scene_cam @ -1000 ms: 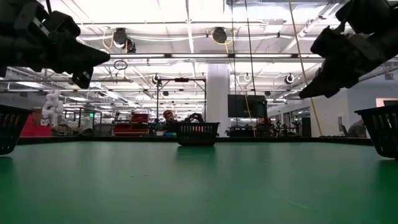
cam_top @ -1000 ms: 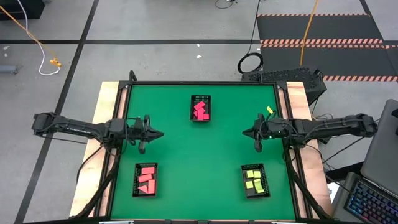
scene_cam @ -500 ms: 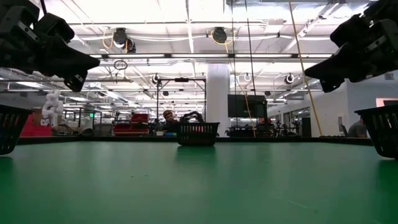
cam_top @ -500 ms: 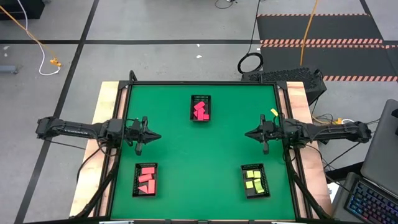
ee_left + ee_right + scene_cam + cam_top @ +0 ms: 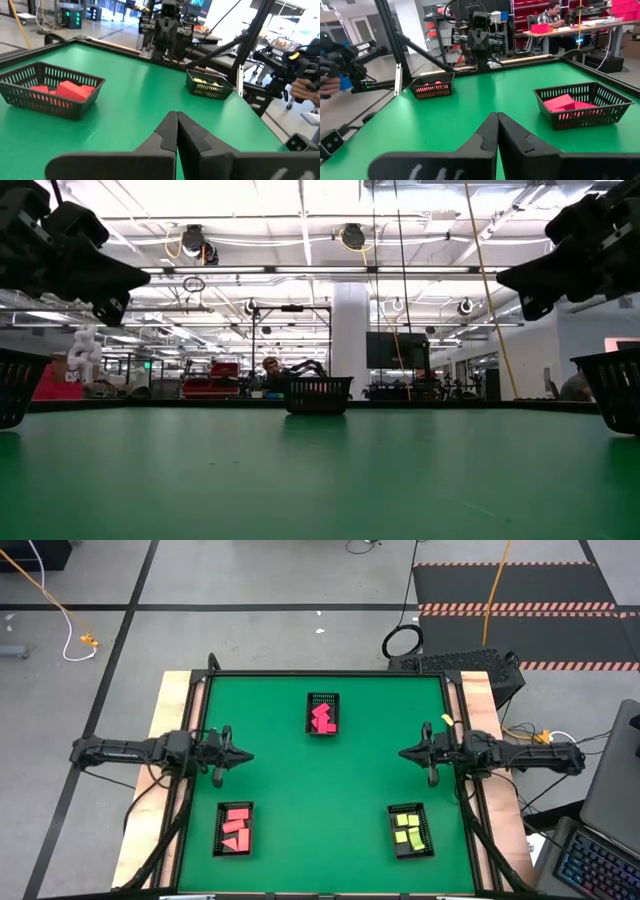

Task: Sort & place blocks by color
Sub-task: Return to Home Position

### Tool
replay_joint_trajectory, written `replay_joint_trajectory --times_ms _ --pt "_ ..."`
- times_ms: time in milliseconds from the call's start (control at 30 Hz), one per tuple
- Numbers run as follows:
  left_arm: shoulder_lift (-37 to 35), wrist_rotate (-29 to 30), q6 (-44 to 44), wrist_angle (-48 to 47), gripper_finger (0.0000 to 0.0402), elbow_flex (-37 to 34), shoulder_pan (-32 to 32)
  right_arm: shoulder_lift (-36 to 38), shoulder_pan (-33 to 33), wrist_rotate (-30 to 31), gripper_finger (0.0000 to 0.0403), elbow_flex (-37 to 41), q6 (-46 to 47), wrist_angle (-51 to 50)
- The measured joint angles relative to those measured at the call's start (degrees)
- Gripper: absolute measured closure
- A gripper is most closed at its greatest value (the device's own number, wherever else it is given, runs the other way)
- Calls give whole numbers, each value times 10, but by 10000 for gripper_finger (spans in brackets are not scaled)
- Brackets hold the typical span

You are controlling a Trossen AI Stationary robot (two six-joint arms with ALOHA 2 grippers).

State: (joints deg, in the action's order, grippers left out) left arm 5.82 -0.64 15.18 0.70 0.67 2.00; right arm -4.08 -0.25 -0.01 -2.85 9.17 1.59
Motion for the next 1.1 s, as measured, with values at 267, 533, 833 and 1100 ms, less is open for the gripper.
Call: replay_joint_trajectory --times_ms 267,533,833,1100 --pt "2 -1 3 -2 398 0 0 29 0 -1 403 1 -1 -26" --pt "8 -5 -11 -2 397 0 0 40 0 -1 403 1 -9 -29" --pt "37 -10 -9 -2 396 0 22 40 0 -15 403 2 -11 -35" --pt "37 -12 6 -24 396 8 48 40 0 -15 403 2 -9 -38"
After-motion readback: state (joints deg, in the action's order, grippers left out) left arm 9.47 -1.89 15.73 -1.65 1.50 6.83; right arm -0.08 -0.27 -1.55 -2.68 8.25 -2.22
